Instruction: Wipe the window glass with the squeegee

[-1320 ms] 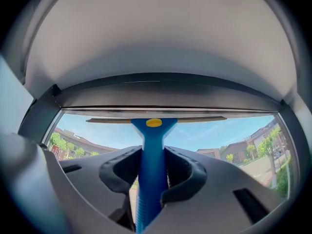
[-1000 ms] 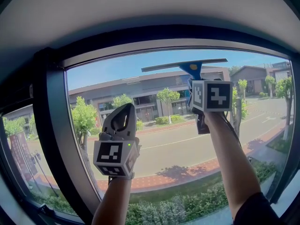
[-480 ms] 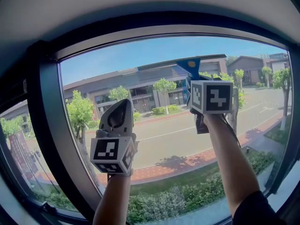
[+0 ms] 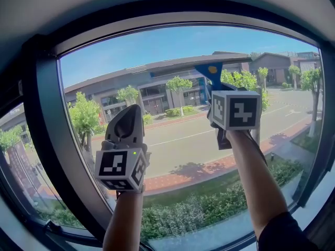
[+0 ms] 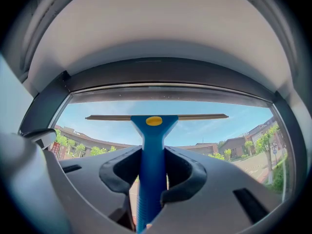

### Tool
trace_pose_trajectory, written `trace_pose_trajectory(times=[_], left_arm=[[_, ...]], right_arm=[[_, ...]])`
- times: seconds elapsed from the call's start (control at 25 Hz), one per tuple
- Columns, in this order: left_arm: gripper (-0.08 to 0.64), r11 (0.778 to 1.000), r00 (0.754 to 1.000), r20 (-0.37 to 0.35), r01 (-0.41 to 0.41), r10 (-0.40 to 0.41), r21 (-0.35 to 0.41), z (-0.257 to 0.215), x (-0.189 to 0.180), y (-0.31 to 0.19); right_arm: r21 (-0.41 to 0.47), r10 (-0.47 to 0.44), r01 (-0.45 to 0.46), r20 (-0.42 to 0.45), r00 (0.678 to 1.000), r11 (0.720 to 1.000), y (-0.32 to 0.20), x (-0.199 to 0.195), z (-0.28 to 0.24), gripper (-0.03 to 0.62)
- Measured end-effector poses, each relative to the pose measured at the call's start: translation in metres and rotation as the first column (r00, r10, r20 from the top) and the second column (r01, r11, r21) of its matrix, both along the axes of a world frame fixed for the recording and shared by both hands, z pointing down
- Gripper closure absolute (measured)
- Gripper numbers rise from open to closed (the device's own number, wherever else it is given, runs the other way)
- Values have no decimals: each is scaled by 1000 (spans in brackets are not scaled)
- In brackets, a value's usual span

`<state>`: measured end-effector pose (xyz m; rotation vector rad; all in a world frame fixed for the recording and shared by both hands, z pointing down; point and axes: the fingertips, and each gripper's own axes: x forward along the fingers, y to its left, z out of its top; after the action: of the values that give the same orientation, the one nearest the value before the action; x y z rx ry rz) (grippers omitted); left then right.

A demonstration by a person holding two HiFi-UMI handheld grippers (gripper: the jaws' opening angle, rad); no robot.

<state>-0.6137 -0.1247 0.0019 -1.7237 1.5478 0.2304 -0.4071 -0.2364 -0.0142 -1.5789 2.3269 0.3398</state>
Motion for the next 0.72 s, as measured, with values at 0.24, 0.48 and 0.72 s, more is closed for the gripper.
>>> trace_pose_trajectory(times=[0.24,0.48,0.72], left_arm=[[558,999,999,-33,-28,28,-17,12,1,-1],[558,998,998,-61,-37,34,-47,29,-4,-8],[558,997,998,-62,-38,34,-66,41,-1,-11]], right_arm=[[-19,-3,2,-16,1000,1000,1,-2,25,460],[-40,0,0,-23,1000,999,2,-5,51,460],[-54,5,-7,-22,1000,999,3,-4,70,460]])
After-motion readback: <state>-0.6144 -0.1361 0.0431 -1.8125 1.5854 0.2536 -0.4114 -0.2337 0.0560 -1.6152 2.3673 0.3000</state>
